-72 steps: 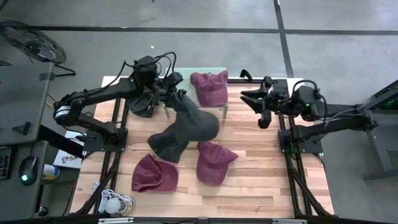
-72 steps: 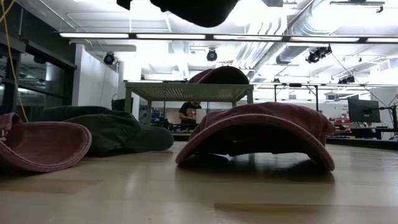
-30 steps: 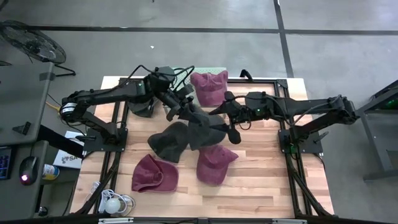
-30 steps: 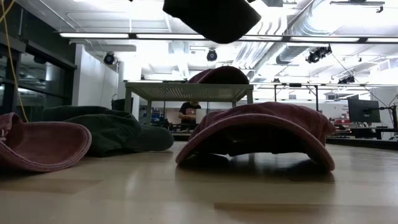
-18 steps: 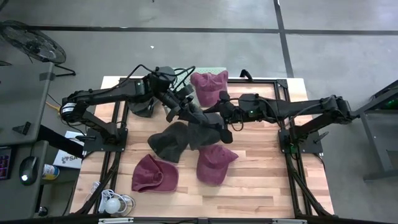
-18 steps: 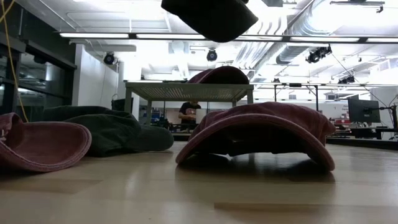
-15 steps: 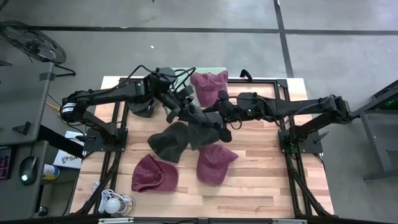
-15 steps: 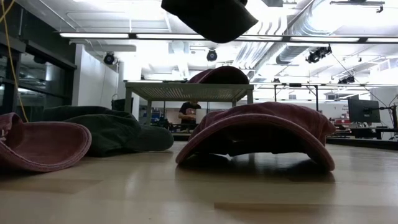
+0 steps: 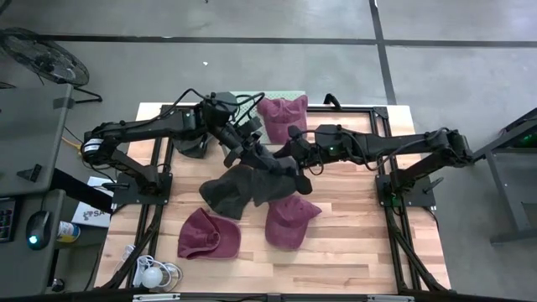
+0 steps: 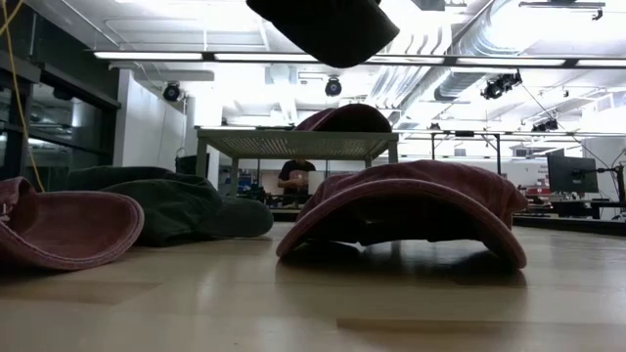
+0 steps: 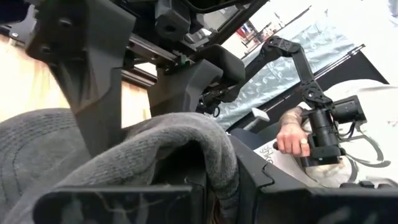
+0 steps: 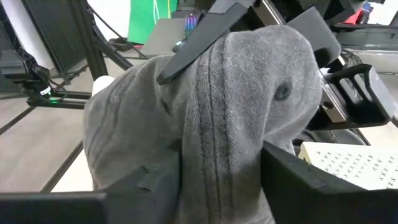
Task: Pick & Place hat
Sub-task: Put the right black cap on the shelf
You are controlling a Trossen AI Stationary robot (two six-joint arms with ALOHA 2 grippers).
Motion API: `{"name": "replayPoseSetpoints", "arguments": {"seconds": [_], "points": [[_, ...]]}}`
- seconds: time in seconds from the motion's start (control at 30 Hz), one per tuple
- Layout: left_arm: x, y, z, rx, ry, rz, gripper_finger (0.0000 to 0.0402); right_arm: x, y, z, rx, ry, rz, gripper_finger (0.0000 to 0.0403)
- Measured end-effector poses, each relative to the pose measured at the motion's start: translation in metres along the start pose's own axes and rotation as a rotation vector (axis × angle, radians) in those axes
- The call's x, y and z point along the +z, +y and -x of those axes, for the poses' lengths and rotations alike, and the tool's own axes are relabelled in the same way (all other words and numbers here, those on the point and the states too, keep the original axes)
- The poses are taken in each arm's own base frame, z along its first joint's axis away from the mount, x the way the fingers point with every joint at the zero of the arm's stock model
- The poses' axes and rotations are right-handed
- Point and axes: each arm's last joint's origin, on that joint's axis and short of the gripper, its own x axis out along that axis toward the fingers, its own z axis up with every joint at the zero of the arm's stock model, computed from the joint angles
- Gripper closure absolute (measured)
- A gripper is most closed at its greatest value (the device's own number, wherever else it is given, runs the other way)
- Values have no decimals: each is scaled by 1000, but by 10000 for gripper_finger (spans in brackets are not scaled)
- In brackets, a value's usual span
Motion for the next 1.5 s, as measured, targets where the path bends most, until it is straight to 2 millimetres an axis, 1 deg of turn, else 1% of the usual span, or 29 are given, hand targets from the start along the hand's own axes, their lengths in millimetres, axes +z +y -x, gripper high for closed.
{"name": "replayPoseSetpoints", "arguments": {"seconds": [0.17,0.33,0.4,0.5,0.7,0.93,1.07,1.17,1.23,1.3,1.5], "points": [[0,0,0,4,1,7,371,0,0,0,1,1,0,292],[-1,1,0,18,1,16,371,0,0,0,2,1,1,376],[-1,2,0,30,-1,21,361,0,0,0,3,3,1,391],[-1,2,0,32,-3,21,342,0,0,0,0,5,-11,385],[0,2,1,41,-15,10,334,0,0,3,-51,21,-42,394],[3,1,1,47,-47,-9,332,5,0,18,-139,28,-69,395],[4,3,1,111,-87,-11,331,4,-1,27,-189,62,-81,395],[6,1,4,159,-123,-53,327,2,0,31,-223,97,-97,395],[7,-2,5,179,-133,-66,314,-1,2,33,-239,130,-101,395],[12,-7,8,201,-156,-91,292,-3,6,33,-254,155,-100,395],[36,-34,21,238,-272,-210,192,-6,16,37,-327,184,-89,395]]}}
